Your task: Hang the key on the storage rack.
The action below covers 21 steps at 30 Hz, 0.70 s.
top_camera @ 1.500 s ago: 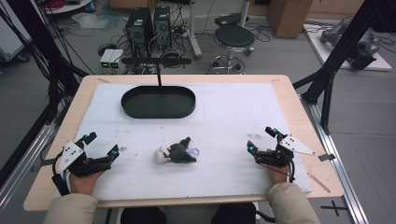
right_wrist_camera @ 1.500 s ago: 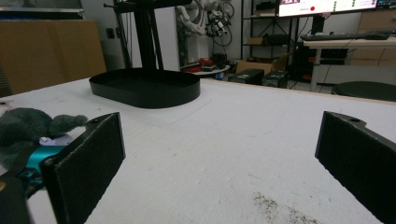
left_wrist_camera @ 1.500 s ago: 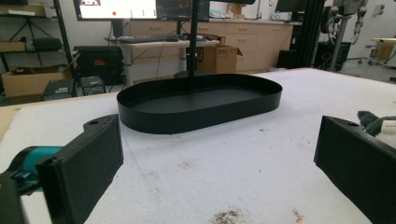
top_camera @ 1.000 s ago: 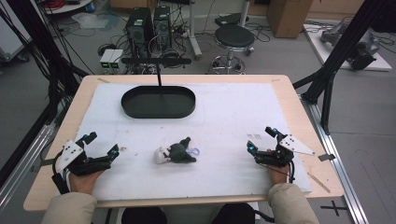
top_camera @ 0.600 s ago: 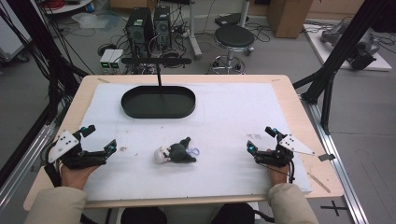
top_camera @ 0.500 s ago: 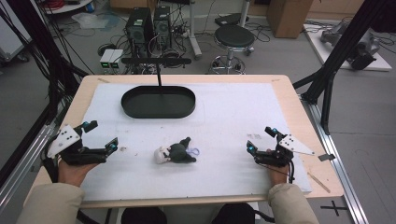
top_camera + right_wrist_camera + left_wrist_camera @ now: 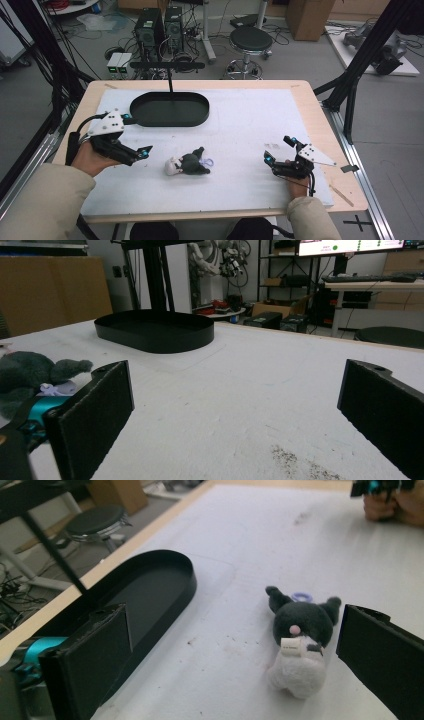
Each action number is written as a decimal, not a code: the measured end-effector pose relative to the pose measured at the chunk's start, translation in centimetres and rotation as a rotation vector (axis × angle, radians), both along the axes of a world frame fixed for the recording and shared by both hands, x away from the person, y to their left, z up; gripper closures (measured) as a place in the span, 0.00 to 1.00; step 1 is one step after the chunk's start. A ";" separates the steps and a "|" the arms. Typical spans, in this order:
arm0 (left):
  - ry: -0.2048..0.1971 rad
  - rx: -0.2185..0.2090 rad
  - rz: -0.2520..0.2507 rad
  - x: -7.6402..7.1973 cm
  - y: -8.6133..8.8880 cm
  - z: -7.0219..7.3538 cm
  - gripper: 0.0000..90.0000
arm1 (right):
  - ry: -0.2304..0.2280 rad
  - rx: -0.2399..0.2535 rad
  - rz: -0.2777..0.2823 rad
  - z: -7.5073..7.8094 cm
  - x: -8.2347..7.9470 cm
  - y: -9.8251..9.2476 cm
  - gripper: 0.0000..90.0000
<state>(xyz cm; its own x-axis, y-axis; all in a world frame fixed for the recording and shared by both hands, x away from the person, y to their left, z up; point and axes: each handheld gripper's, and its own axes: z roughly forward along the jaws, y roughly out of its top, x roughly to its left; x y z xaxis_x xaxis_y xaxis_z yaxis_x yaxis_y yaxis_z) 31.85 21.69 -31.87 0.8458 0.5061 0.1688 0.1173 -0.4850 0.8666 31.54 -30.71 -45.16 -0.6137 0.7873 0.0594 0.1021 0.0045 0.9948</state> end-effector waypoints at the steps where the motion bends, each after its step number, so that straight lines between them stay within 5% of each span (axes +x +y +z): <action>1: 0.000 0.000 0.000 0.0 0.0 0.0 0.02 | 0.000 0.001 0.000 0.0 0.0 0.0 0.01; 10: 0.108 0.134 -0.092 1.3 -3.4 -0.3 0.02 | 0.002 0.003 0.000 0.0 0.0 0.0 0.01; 11: 0.150 0.181 -0.100 1.6 -4.1 -0.5 0.02 | 0.000 0.001 0.001 0.0 0.0 0.0 0.01; 13: 0.166 0.218 -0.105 1.8 -4.7 -0.8 0.02 | 0.001 0.003 0.001 0.0 0.0 0.0 0.01; 21: 0.213 0.283 -0.144 2.3 -6.7 -2.1 0.02 | -0.001 -0.001 0.001 0.0 0.0 0.0 0.01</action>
